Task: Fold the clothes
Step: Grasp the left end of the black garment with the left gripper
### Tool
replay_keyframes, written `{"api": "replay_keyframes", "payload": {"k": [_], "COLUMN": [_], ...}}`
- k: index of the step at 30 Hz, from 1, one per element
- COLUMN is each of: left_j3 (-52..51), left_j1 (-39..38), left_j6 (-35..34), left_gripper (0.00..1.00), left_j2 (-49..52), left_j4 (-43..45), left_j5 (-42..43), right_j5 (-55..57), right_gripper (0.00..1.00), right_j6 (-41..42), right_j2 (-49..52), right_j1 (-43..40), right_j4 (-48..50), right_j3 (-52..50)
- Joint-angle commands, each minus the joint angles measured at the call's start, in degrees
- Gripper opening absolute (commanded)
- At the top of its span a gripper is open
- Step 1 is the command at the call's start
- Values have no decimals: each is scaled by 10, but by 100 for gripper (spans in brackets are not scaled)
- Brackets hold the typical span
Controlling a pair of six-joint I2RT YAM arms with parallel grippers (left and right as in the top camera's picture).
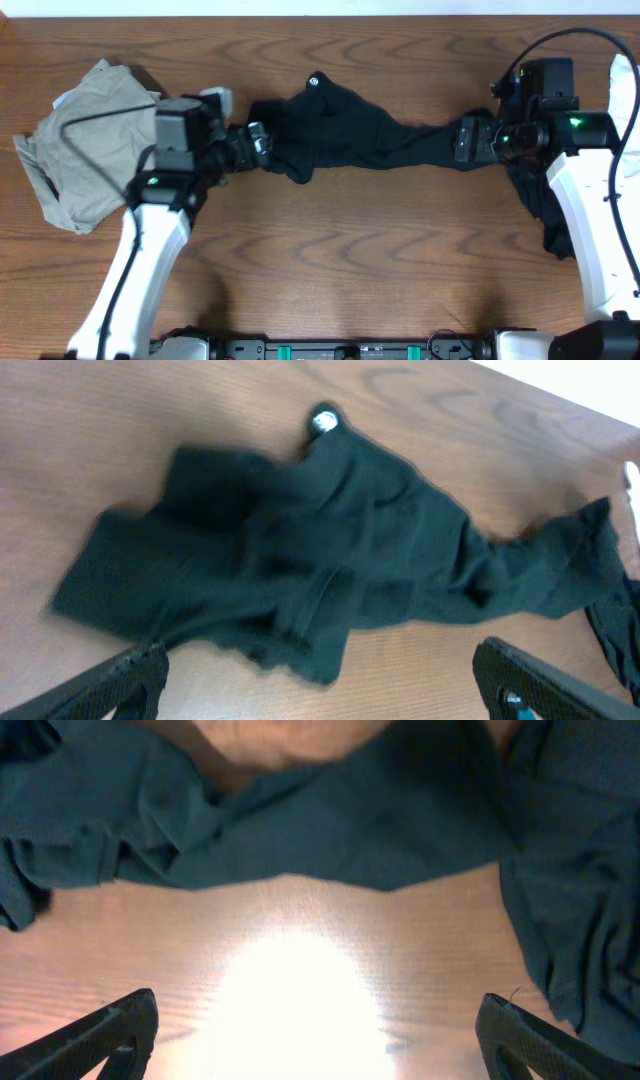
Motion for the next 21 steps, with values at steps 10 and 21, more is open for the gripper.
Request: {"api": "replay_keyframes", "payload": {"k": [10,21], "left_j3": [162,246], "left_j1": [-34,-34], "left_j6": [-4,16], "left_gripper": [100,87], "left_j2": [260,395], "left_j4": [45,23], "left_j5": [-6,-30], "right_j5": [3,3], "right_gripper": [99,99], "right_j6": [-9,-9], "right_j2": [3,3], "right_j1": [-2,-2], "right_j4": [-33,-37], "right_j3": [-10,-10]}}
